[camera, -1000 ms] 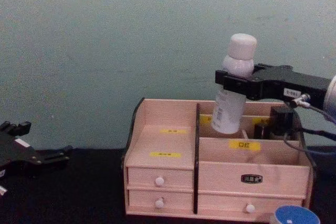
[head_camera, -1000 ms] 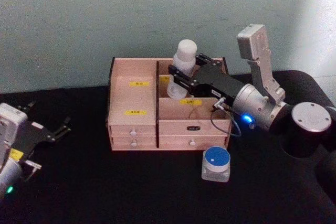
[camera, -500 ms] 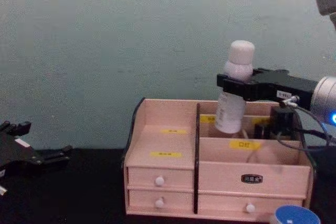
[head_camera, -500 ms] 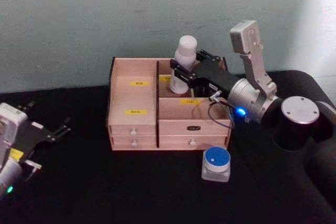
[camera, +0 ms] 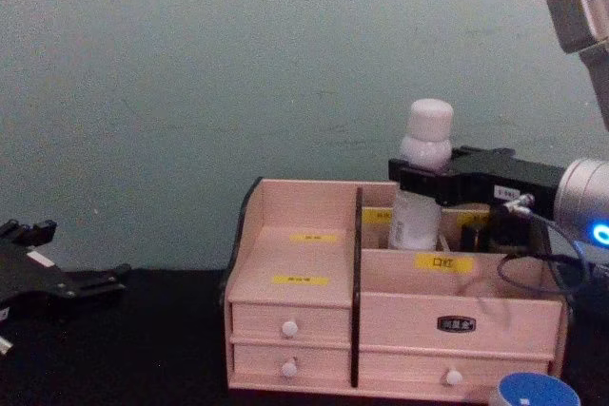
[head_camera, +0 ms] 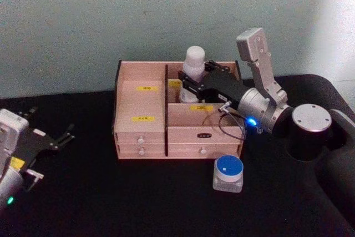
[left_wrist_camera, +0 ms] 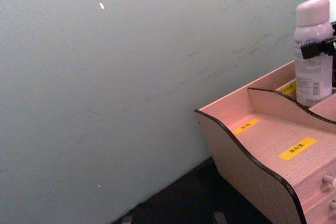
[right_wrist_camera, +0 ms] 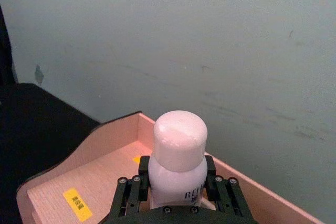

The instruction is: Pick up the facial cleanser and watermelon frost from the table and place them into the tiered storage box.

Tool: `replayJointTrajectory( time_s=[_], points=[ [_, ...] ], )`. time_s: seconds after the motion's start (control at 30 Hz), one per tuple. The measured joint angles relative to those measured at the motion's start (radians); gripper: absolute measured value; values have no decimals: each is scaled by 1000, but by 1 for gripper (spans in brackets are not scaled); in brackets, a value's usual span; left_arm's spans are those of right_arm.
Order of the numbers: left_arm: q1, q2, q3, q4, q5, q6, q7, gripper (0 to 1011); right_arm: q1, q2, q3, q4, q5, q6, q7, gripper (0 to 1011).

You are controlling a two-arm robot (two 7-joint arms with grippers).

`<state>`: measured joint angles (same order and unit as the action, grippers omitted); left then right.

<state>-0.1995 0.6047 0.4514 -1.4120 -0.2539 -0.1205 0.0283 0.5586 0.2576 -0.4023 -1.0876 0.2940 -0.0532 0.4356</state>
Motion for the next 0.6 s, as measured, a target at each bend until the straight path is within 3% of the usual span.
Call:
replayJointTrajectory(
  time_s=[0.6],
  points=[
    [0, 0, 0, 0, 0, 0, 0, 1001, 11, -15, -2, 50, -26, 29, 19, 593]
  ],
)
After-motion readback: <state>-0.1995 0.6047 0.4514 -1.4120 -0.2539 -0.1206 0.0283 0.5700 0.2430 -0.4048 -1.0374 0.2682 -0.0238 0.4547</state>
